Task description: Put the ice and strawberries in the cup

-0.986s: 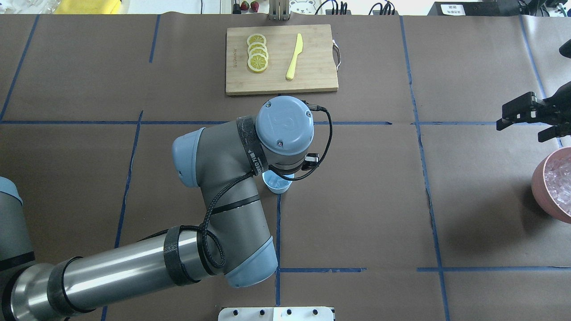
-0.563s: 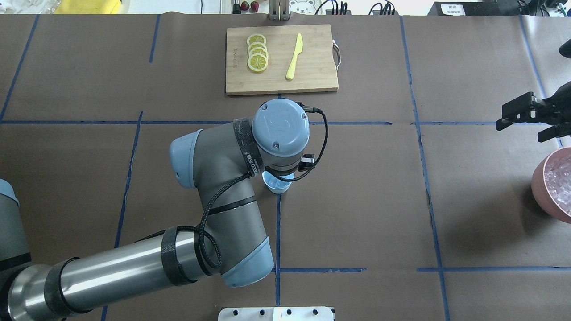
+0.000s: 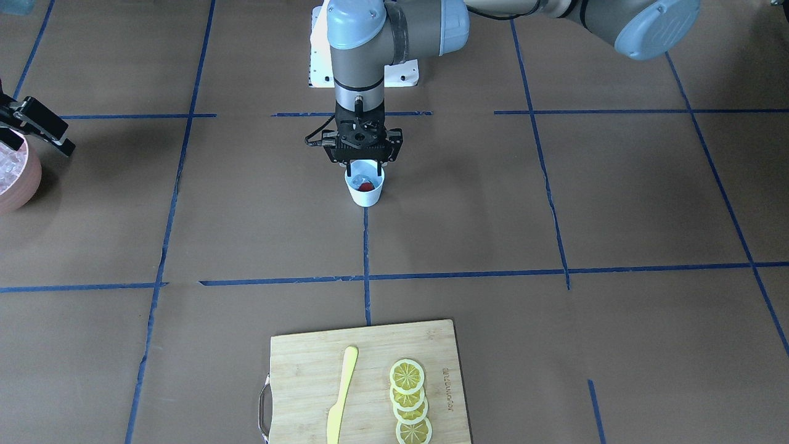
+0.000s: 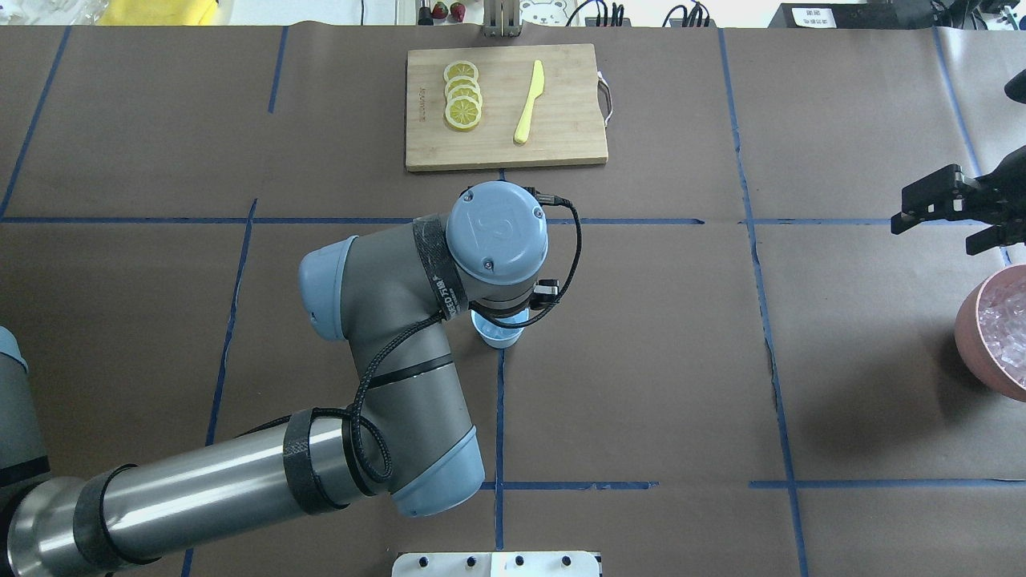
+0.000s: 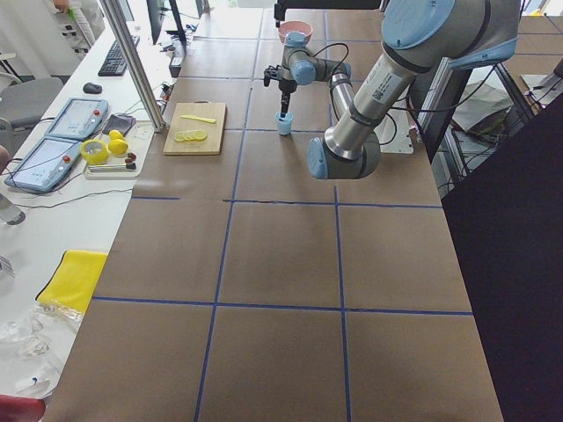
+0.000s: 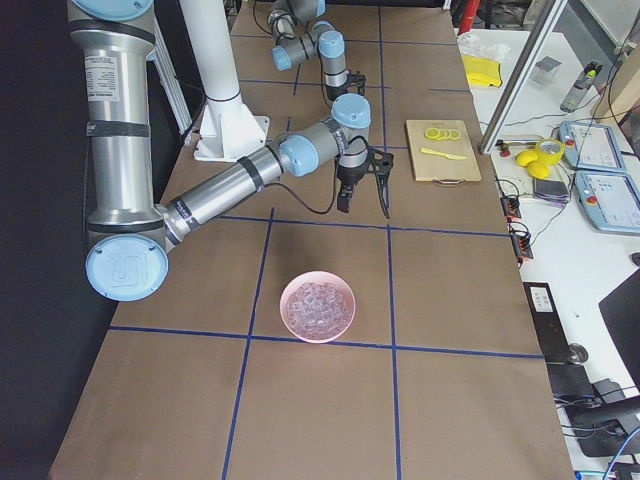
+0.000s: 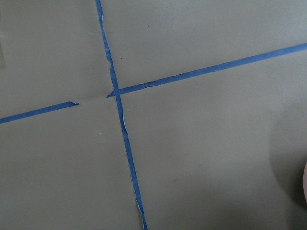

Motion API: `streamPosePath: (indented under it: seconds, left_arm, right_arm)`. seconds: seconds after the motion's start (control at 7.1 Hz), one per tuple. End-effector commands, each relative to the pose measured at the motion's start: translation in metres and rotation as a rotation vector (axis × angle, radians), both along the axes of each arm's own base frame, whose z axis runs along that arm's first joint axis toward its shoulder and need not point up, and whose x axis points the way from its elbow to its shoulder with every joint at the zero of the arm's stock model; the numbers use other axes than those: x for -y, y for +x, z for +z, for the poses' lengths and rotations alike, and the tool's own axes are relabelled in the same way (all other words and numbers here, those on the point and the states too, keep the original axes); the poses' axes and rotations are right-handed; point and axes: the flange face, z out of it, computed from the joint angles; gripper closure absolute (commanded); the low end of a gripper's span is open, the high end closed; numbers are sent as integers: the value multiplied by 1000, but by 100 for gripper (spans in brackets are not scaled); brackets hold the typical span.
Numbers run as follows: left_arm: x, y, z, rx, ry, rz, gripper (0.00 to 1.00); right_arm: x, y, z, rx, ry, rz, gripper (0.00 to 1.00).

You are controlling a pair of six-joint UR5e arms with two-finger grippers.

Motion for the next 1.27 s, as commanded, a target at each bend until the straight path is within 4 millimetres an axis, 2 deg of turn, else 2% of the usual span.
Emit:
streamPosePath:
  seconds: [0.0, 0.42, 0.56, 0.7, 0.84, 0.99, 1.13]
  left_arm:
    - [0, -1, -1, -2, 2, 0, 16]
    - [-3, -7, -7, -16, 10, 2, 15]
    - [-7, -24, -7, -31, 19, -1, 1]
    - [-7, -67, 12, -48, 36, -20, 1]
    - [-5, -130, 33, -22, 128, 26, 1]
    - [-13, -176, 48, 24, 192, 75, 1]
    - [-4, -233, 76, 43, 221, 104, 1]
  right_arm:
    - [0, 1, -1, 1, 1, 3, 1]
    - [0, 2, -1, 7, -3, 2, 1]
    - [3, 8, 1, 4, -5, 13, 1]
    - [9, 26, 4, -1, 1, 40, 1]
    - [17, 43, 15, -2, 19, 28, 1]
    - [26, 62, 32, 6, 31, 16, 1]
    - [36, 85, 52, -11, 58, 9, 1]
